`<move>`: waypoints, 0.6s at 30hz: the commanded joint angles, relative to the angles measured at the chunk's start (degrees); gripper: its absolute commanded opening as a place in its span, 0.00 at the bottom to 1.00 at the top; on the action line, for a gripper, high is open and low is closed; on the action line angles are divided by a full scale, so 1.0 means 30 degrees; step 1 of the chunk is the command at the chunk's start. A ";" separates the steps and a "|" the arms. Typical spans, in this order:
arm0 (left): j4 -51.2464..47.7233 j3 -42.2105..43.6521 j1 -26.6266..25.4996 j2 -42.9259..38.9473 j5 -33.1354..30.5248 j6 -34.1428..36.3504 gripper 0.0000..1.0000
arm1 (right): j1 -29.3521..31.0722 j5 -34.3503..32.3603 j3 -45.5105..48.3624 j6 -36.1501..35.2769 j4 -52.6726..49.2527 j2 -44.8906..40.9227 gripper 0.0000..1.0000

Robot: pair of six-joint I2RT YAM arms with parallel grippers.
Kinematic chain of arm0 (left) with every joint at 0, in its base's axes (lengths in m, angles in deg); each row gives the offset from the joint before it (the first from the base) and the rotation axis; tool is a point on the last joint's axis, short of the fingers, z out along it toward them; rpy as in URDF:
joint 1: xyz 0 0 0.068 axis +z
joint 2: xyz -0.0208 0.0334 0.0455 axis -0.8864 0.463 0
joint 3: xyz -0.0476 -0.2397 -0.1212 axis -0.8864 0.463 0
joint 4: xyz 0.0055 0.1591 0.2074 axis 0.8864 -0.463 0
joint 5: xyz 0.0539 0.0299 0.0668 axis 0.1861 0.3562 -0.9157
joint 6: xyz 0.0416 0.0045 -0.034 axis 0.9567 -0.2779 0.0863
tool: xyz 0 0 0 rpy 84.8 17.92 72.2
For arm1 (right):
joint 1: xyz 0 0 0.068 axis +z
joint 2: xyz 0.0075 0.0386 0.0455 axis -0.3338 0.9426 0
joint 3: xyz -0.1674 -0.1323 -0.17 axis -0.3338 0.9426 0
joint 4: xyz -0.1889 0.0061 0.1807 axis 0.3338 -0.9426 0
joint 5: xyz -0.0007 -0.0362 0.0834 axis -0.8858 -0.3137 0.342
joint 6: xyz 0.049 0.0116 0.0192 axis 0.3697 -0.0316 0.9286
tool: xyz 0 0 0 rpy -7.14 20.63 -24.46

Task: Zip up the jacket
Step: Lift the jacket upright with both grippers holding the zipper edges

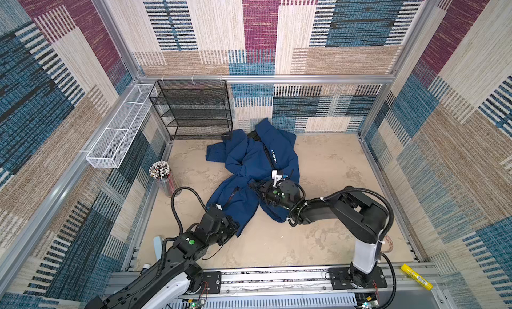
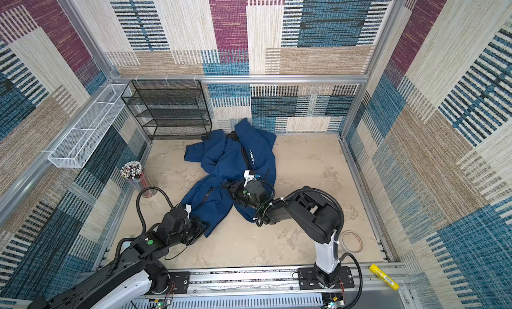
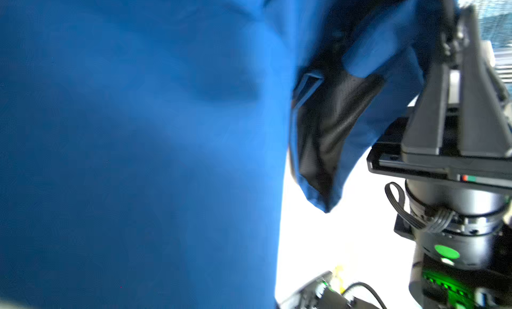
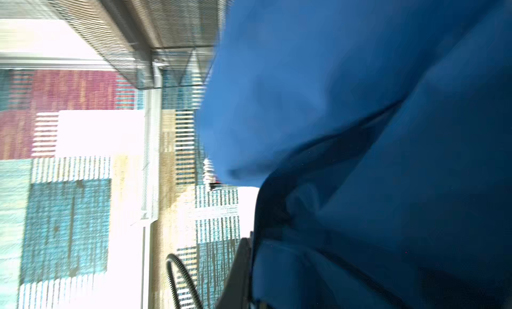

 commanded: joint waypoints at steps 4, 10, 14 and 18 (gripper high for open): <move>0.3443 -0.4274 -0.0067 0.2031 0.1223 0.1933 0.00 | -0.2062 0.0864 0.2353 -0.2484 0.0057 -0.5808 0.00; 0.8837 -0.9211 -0.0132 0.6239 0.3177 0.3667 0.00 | -0.4210 0.2351 0.2625 -0.4744 -0.2451 -1.1592 0.00; 1.2622 -1.1582 -0.0177 0.8163 0.3236 0.4574 0.00 | -0.4838 0.3335 0.1697 -0.6216 -0.3120 -1.3675 0.00; 1.7586 -1.2777 -0.0177 1.0189 0.2870 0.4863 0.00 | -0.4904 0.4218 0.1154 -0.6711 -0.1915 -1.4210 0.00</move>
